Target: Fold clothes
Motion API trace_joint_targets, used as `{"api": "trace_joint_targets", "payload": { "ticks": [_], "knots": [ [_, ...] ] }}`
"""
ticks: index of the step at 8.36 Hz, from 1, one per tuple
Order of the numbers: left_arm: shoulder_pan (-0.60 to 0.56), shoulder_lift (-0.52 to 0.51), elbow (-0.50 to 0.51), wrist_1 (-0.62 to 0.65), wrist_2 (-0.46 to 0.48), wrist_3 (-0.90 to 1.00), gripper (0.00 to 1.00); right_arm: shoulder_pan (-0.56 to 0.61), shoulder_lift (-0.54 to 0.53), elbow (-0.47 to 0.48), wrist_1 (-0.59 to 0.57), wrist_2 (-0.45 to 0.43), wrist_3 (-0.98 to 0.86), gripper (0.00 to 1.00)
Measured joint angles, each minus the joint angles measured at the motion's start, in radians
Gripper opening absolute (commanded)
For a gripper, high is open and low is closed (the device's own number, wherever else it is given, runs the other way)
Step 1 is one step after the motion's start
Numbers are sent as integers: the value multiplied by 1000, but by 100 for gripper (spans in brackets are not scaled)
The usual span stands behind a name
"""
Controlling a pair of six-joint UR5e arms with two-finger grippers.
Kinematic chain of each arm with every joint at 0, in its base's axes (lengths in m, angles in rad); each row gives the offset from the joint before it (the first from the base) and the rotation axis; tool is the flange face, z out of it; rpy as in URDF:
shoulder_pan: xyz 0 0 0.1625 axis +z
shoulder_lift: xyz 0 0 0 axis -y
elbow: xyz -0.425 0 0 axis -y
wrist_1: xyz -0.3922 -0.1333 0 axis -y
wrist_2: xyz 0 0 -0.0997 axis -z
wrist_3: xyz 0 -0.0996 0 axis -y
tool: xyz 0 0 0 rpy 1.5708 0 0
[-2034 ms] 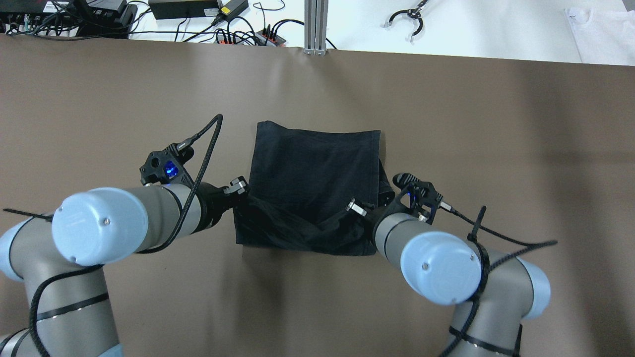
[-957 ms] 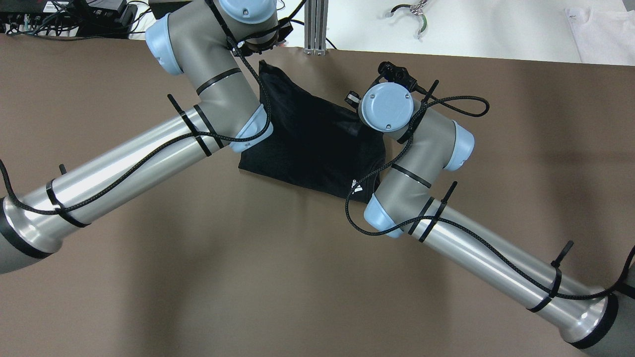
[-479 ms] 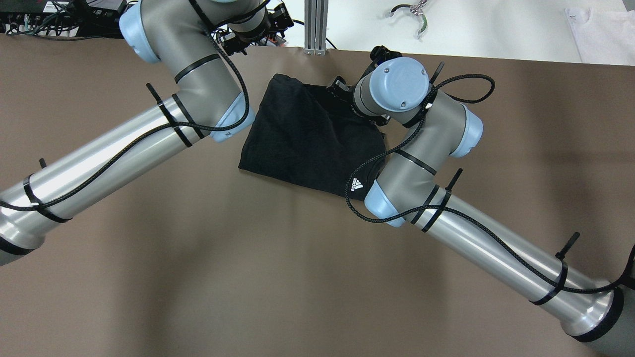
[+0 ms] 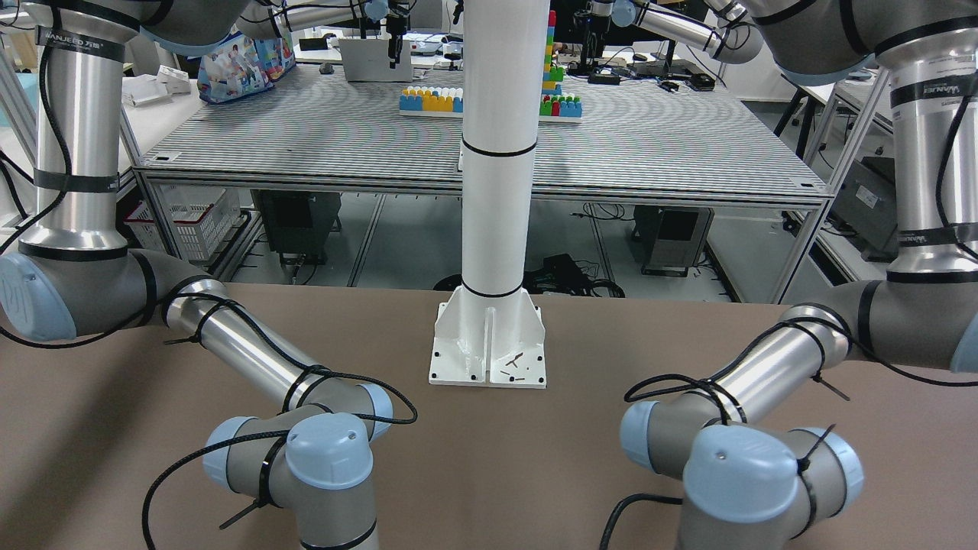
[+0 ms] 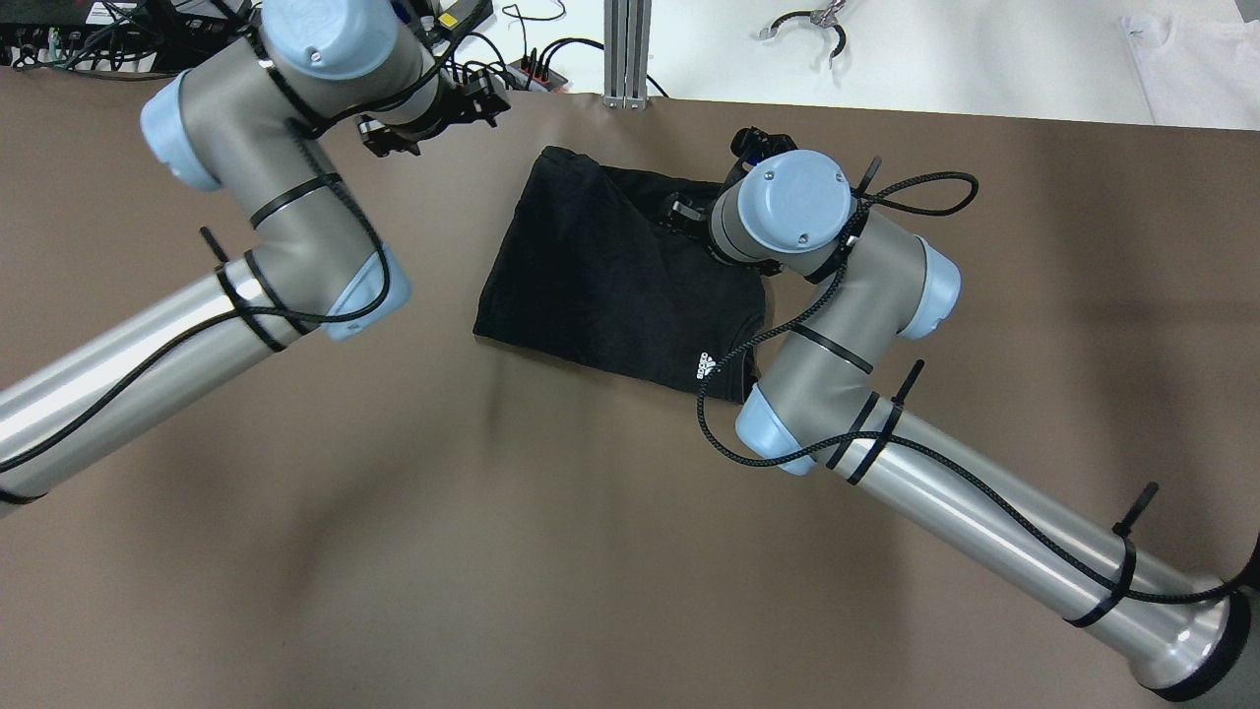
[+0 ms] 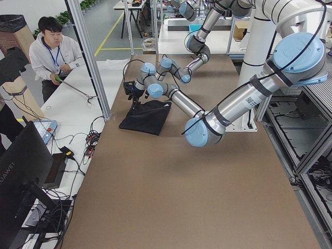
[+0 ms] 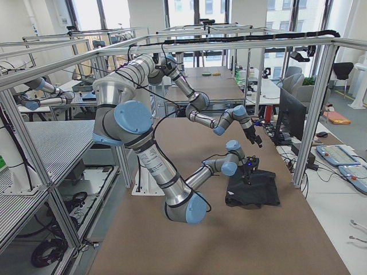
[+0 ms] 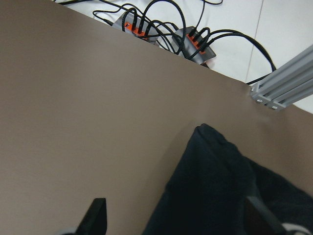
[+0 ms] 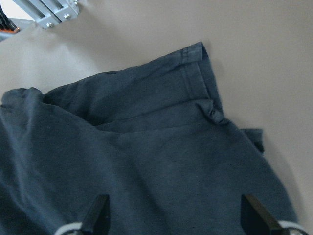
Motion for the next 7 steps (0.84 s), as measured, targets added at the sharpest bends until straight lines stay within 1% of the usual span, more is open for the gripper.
{"api": "trace_joint_targets", "payload": {
  "ticks": [1,2,3,4,5,6,7],
  "knots": [
    [-10,113,-92,-5,-9,103,100,9,-42,9,0,2,-129,95],
    [-44,236,-180,-8,-32,218,100,31,-106,30,1,3,-271,95],
    [-95,358,-253,-9,-59,345,100,68,-201,82,1,4,-428,95],
    [-160,468,-305,-10,-74,498,100,127,-321,161,0,13,-597,95],
    [-245,570,-338,-10,-81,694,100,219,-453,242,-2,44,-782,95],
    [-337,636,-349,-10,-84,889,100,326,-560,297,-8,77,-951,95],
    [-428,677,-351,-7,-84,1054,100,434,-630,326,-25,90,-1111,95]
  ]
}}
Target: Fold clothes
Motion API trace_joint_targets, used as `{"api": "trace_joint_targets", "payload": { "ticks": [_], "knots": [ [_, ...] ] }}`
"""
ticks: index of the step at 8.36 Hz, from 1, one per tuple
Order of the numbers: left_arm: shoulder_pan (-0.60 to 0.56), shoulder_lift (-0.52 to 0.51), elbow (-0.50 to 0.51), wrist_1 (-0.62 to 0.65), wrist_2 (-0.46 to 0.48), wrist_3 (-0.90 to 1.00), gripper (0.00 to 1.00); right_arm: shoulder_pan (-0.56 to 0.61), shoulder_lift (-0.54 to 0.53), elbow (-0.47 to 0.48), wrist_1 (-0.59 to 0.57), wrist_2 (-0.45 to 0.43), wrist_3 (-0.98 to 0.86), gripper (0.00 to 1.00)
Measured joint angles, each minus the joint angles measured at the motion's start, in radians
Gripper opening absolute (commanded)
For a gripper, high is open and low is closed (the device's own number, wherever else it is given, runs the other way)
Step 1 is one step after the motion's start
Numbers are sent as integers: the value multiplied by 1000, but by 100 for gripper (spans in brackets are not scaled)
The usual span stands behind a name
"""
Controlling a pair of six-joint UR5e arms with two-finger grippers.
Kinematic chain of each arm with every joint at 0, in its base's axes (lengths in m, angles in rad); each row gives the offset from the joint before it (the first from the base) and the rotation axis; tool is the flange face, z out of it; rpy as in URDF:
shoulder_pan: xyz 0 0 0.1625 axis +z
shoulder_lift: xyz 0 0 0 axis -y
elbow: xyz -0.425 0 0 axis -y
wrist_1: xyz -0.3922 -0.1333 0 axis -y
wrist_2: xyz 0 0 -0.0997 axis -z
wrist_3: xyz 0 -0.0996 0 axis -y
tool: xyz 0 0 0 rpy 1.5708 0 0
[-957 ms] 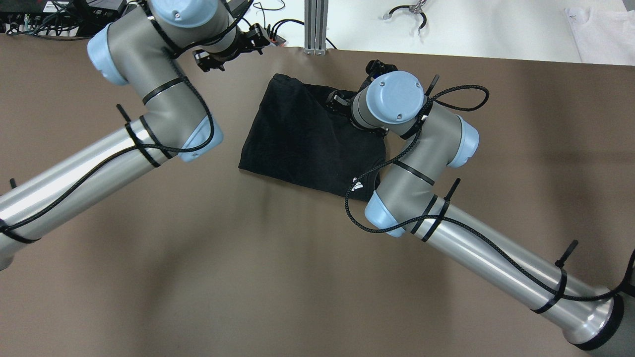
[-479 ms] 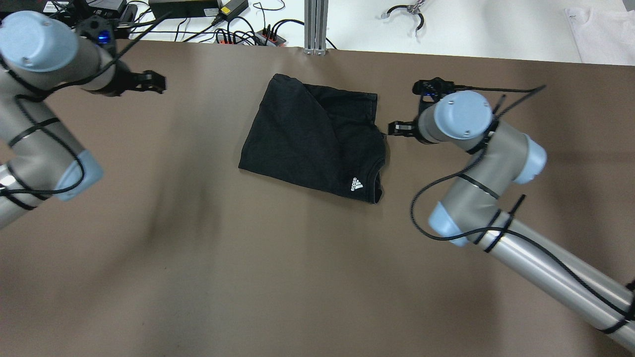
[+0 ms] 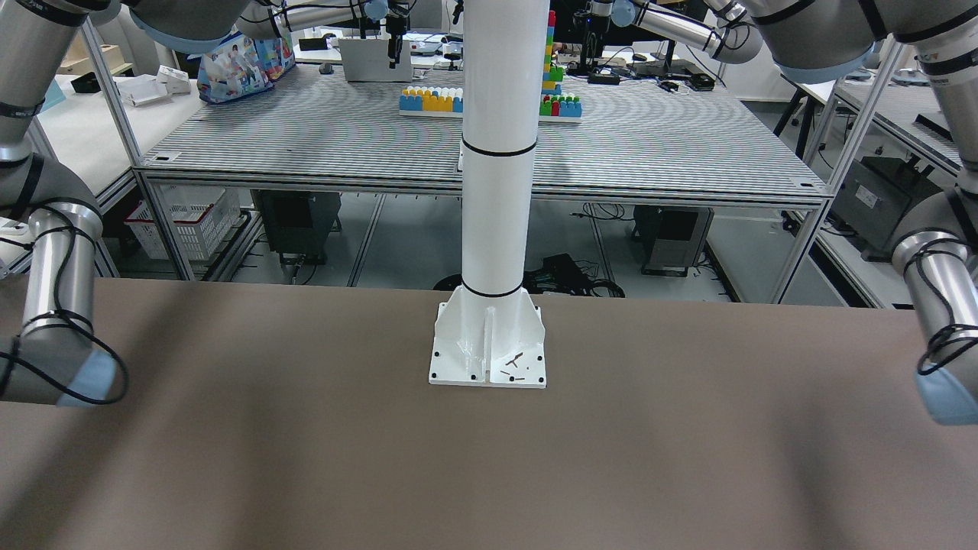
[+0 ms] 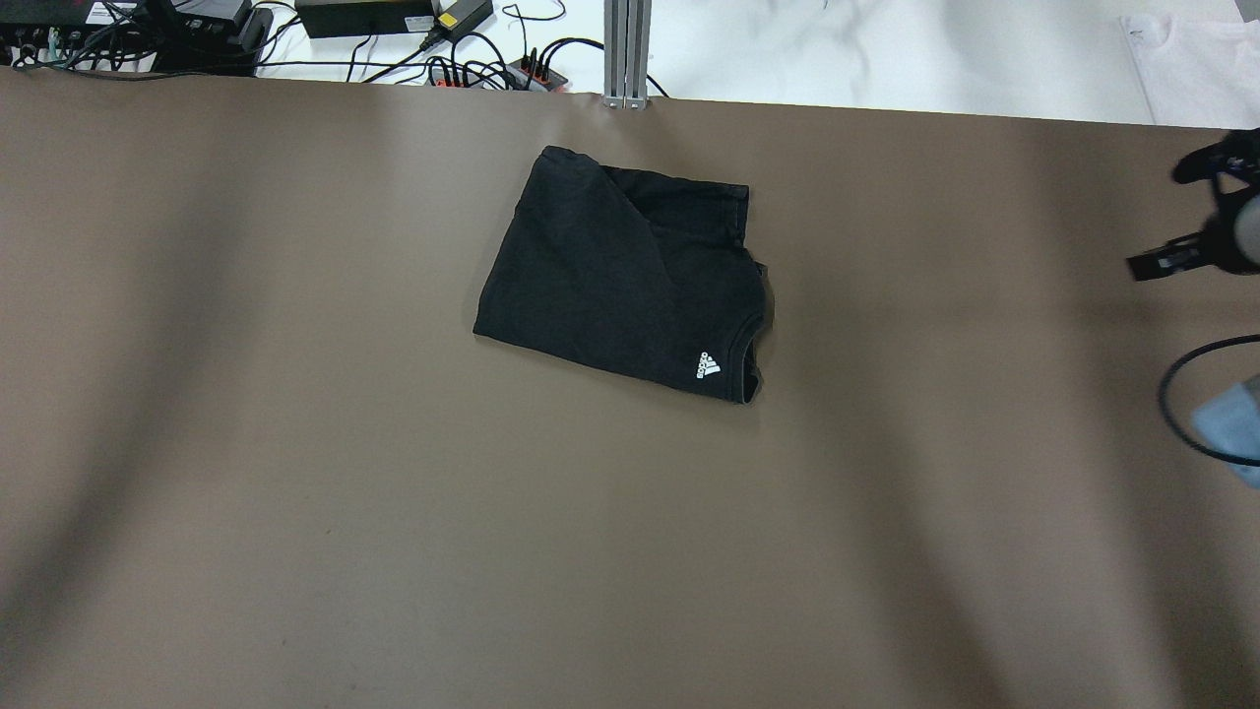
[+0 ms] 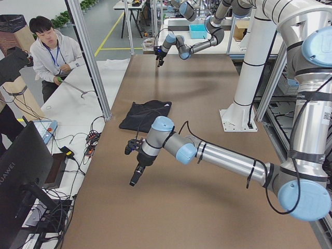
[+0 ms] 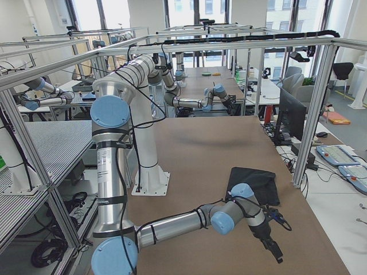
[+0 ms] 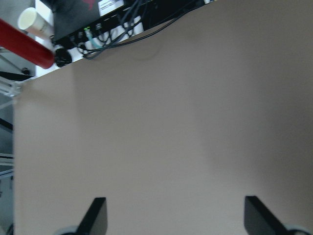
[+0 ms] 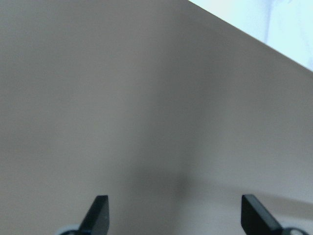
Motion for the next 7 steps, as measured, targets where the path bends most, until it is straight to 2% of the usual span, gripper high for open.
{"api": "trace_joint_targets", "payload": {
  "ticks": [1,2,4,5,7],
  "knots": [
    [-78,31,0,5,5,109,100,95,-34,13,-37,-17,-152,95],
    [-134,63,0,6,11,165,100,164,-48,21,-77,-71,-275,95],
    [-192,157,2,-13,34,206,100,215,-92,35,-101,-215,-393,95],
    [-211,185,2,-30,57,214,100,221,-142,46,-65,-252,-415,95],
    [-246,179,-8,-33,43,202,100,224,-190,101,-39,-232,-422,95]
  ]
}}
